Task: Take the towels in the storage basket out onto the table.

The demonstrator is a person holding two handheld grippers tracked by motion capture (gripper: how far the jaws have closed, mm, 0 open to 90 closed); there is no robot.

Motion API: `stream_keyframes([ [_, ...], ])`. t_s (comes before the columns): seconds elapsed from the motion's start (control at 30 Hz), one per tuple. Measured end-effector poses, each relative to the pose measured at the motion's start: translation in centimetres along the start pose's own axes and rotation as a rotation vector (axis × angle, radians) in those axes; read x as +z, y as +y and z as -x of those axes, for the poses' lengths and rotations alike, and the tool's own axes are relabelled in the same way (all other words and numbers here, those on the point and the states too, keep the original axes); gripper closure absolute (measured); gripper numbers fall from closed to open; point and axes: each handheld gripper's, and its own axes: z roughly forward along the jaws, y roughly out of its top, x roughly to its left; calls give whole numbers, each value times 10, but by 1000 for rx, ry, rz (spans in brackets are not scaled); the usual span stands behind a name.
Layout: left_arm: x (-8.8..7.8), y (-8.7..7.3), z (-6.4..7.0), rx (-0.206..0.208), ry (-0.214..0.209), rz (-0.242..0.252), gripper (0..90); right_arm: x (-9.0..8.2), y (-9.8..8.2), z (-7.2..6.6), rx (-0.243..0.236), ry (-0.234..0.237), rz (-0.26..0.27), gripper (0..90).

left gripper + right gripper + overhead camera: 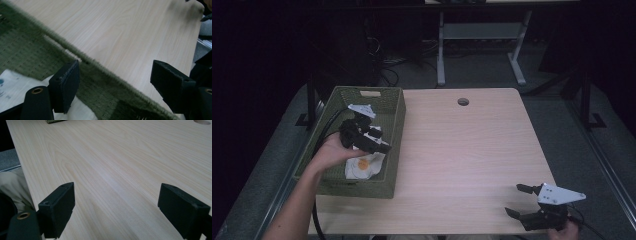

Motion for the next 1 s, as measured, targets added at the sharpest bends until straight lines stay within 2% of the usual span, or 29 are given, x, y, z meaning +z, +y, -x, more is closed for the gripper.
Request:
stream_keyframes([
  [0.03, -3, -5, -5, -22, 15, 4, 237, 0, 0, 0, 3, 0, -3, 138],
  [0.17, -7, -11, -12, -46, 33, 10, 237, 0, 0, 0, 4, 1, -2, 138],
  [0.27, -9, -21, -21, -81, 59, -4, 238, 0, 0, 0, 0, -3, 1, 138],
  [0.3, -9, -21, -21, -81, 59, -4, 238, 0, 0, 0, 0, -3, 1, 138],
  [0.33, -9, -26, -25, -102, 73, -11, 238, 0, 0, 0, 0, -1, 0, 138],
  [0.53, -10, -36, -34, -139, 96, -23, 237, -1, 0, 0, 1, 1, 4, 138],
  [0.67, -7, -43, -40, -170, 123, -57, 232, 0, 0, 0, 0, 2, 0, 138],
  [0.7, -7, -44, -41, -161, 124, -66, 232, 0, 0, 0, 1, 3, 0, 138],
  [0.83, -4, -46, -41, -183, 145, -71, 233, -1, 0, -1, 2, 1, 3, 138],
  [0.87, -4, -46, -43, -190, 172, -97, 235, -1, 0, -1, 2, 0, 2, 138],
  [0.9, -4, -46, -43, -190, 172, -97, 235, -1, 0, -1, 1, 1, 2, 138],
  [0.97, -2, -48, -46, -217, 212, -120, 241, -1, 1, -1, 0, 2, 2, 138],
  [1.0, -2, -48, -46, -217, 212, -120, 240, -1, 1, -1, 0, 2, 2, 138],
])
